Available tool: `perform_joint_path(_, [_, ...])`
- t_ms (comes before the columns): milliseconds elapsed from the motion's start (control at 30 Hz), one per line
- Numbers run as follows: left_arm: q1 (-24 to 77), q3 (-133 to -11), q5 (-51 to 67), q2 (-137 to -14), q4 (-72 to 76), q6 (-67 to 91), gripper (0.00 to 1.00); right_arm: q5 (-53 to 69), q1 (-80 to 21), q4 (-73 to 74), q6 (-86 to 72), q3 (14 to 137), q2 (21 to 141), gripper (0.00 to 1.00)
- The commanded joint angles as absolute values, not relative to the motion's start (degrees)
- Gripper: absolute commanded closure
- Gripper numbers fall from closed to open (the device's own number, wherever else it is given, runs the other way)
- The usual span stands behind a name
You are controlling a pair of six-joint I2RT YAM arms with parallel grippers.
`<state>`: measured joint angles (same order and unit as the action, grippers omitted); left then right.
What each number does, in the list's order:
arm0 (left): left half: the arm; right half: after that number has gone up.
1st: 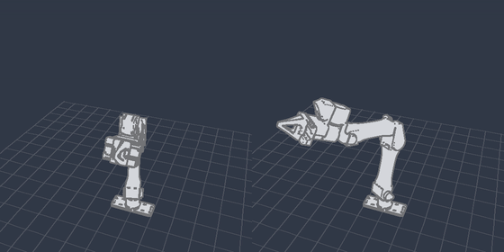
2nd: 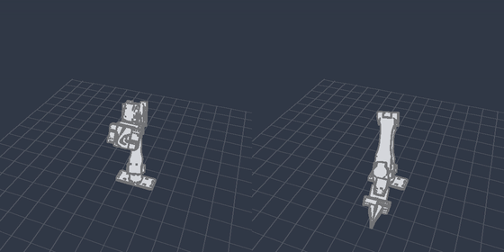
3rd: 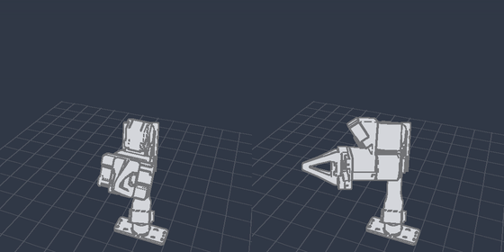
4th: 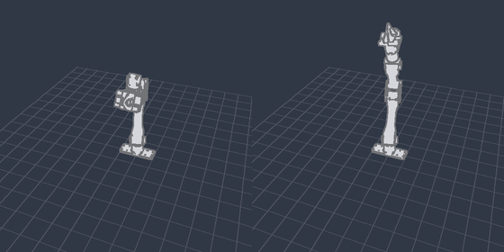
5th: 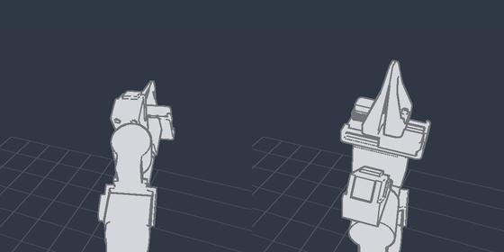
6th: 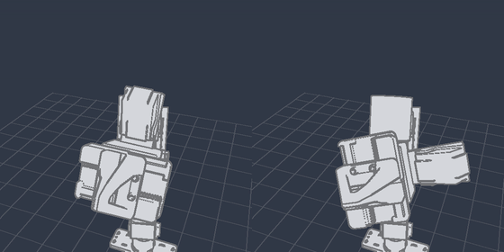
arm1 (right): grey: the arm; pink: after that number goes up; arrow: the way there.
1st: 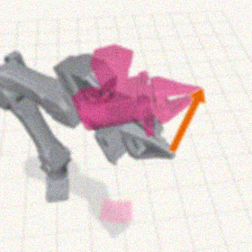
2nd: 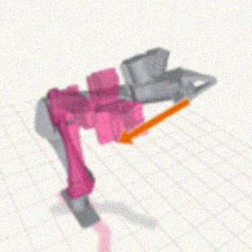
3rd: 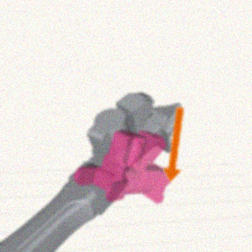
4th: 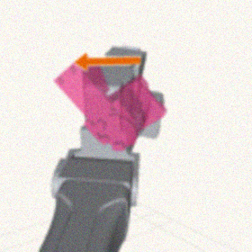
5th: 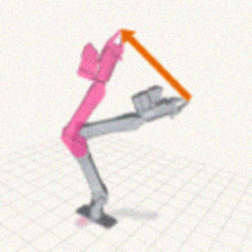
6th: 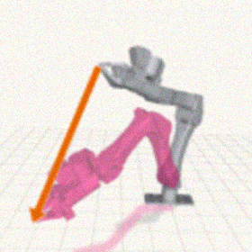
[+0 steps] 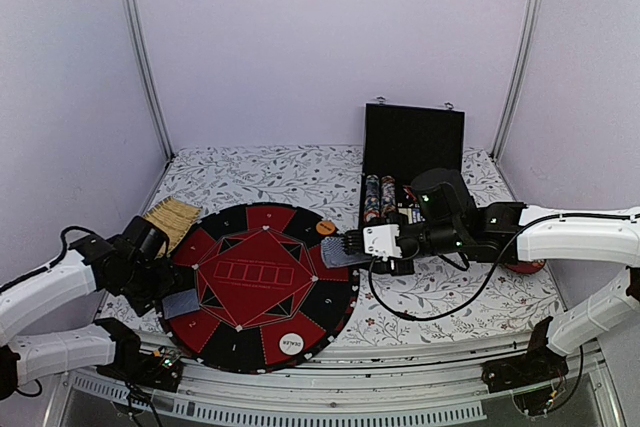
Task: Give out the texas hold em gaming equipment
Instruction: Move the poker card to the community card area.
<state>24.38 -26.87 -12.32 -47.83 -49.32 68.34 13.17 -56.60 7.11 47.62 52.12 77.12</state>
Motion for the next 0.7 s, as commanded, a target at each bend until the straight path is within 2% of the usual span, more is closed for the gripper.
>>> perform_joint_path(0, [24.2, -28.6, -14.4, -49.7, -47.6, 65.8, 0.14, 14.9, -57.0, 7.4, 47.6, 54.2, 77.2, 0.52])
perform_joint_path(200, [16.8, -25.6, -10.6, -52.2, -39.5, 60.0, 0.27, 15.1, -57.0, 7.5, 47.6, 54.3, 77.0, 0.52])
perform_joint_path(500, [15.7, -22.9, -9.2, -57.9, -36.2, 59.4, 0.28, 15.2, -57.2, 7.7, 47.6, 53.9, 76.4, 0.52])
perform_joint_path(667, [15.9, -21.2, -5.9, -57.3, -33.0, 58.9, 0.38, 15.0, -57.2, 7.6, 47.8, 53.9, 76.6, 0.52])
